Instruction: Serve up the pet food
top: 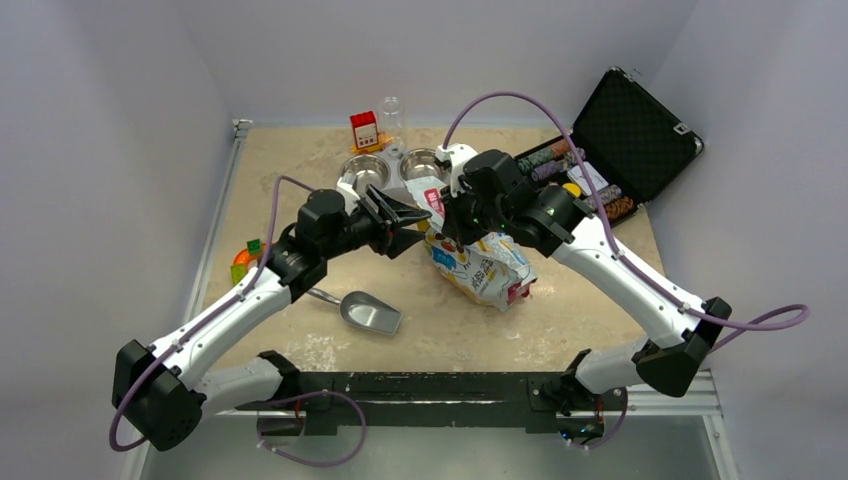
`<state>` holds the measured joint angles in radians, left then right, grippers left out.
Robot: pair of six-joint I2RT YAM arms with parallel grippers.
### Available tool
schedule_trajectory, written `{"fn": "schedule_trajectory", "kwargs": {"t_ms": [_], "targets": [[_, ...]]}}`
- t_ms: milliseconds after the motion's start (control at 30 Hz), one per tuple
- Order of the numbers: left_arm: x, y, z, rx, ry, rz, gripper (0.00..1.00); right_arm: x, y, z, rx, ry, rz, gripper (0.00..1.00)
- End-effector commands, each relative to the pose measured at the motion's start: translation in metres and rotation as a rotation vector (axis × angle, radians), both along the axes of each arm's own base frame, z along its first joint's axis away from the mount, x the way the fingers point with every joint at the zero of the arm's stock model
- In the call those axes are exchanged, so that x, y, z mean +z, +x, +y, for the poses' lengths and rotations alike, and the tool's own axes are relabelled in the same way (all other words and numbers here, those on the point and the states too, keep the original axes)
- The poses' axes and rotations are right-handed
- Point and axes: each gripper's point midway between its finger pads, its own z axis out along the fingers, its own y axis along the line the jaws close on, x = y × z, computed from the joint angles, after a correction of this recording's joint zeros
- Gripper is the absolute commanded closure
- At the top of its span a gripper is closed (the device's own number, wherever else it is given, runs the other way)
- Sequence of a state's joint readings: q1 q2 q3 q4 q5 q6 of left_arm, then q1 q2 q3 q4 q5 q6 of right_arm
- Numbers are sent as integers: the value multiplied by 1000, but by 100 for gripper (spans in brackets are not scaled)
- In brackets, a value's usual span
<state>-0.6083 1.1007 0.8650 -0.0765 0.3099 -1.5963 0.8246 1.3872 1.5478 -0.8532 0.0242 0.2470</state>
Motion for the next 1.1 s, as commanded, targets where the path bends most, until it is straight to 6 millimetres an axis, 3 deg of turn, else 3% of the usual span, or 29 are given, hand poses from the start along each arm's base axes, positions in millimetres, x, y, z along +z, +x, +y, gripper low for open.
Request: {"fn": "schedule_trajectory", "kwargs": {"t_ms": [0, 100, 167, 267, 333, 367, 433, 600, 767, 1067], "targets": [[31, 7, -7, -3, -69, -105, 35, 9, -10, 5, 43, 52, 15, 100], [28, 17, -20, -39, -47, -82, 31, 9, -12, 6, 53, 56, 16, 100], [30, 25, -26, -49, -21, -101, 36, 10, -12, 4, 52, 49, 11, 100], [1, 25, -25, -64, 81, 10, 69, 11, -14, -2, 55, 26, 8, 100], [0, 27, -24, -64, 105, -1, 91, 11, -17, -14, 42, -18, 12, 98], [-1, 26, -22, -62, 124, -3, 99, 10, -19, -22, 32, -46, 11, 89], [-1, 22, -16, -64, 164, -7, 100, 9, -24, -41, 15, -106, -4, 76], [1, 14, -9, -72, 180, -24, 100, 8, -48, -81, 17, -195, -12, 60], [-1, 10, -8, -80, 171, -12, 100, 5, -74, -92, 101, -177, 6, 58], [0, 10, -10, -88, 161, -4, 100, 5, -87, -85, 167, -129, 28, 65]]}}
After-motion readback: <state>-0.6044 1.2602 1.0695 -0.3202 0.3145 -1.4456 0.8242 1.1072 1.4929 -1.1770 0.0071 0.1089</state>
